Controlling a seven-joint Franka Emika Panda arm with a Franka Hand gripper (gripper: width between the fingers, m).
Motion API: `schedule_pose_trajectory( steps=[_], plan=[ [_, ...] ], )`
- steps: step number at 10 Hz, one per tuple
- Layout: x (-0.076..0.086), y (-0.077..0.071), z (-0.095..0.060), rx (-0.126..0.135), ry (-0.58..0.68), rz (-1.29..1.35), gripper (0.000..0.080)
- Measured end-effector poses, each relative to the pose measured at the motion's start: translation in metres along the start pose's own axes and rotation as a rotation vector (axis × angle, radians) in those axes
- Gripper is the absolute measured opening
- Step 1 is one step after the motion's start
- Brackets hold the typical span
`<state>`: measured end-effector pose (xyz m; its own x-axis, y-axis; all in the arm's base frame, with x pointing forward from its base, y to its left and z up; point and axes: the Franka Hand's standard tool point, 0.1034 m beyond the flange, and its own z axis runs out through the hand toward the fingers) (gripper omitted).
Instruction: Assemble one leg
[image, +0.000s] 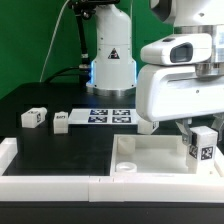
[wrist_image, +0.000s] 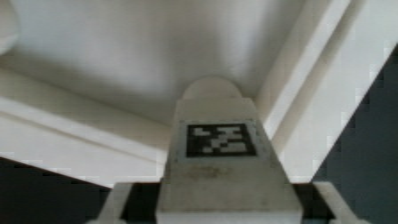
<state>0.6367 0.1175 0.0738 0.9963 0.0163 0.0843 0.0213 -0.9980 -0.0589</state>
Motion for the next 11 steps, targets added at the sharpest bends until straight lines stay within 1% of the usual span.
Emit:
schedule_pose_trajectory(
  steps=[2, 3, 4, 6, 8, 9, 10, 11],
  plan=[
    [-0.001, 0.0, -0.001, 0.005, 0.0, 0.292, 0.029],
    [-0.001, 0.0, -0.001, 0.003, 0.0, 0.4, 0.029],
    [-0.002, 0.003, 0.0, -0.006, 0.0, 0.494, 0.029],
    [-0.004, 0.015, 0.0, -0.046, 0.008, 0.708, 0.0298],
    [-0.006, 0.026, -0.001, -0.077, 0.017, 0.874, 0.0298],
    [-0.006, 0.03, -0.002, -0.089, 0.022, 0.959, 0.0308],
    [-0.007, 0.026, 0.0, -0.08, 0.018, 1.027, 0.0482],
    [-0.007, 0.026, 0.0, -0.08, 0.017, 1.005, 0.0482]
  ],
)
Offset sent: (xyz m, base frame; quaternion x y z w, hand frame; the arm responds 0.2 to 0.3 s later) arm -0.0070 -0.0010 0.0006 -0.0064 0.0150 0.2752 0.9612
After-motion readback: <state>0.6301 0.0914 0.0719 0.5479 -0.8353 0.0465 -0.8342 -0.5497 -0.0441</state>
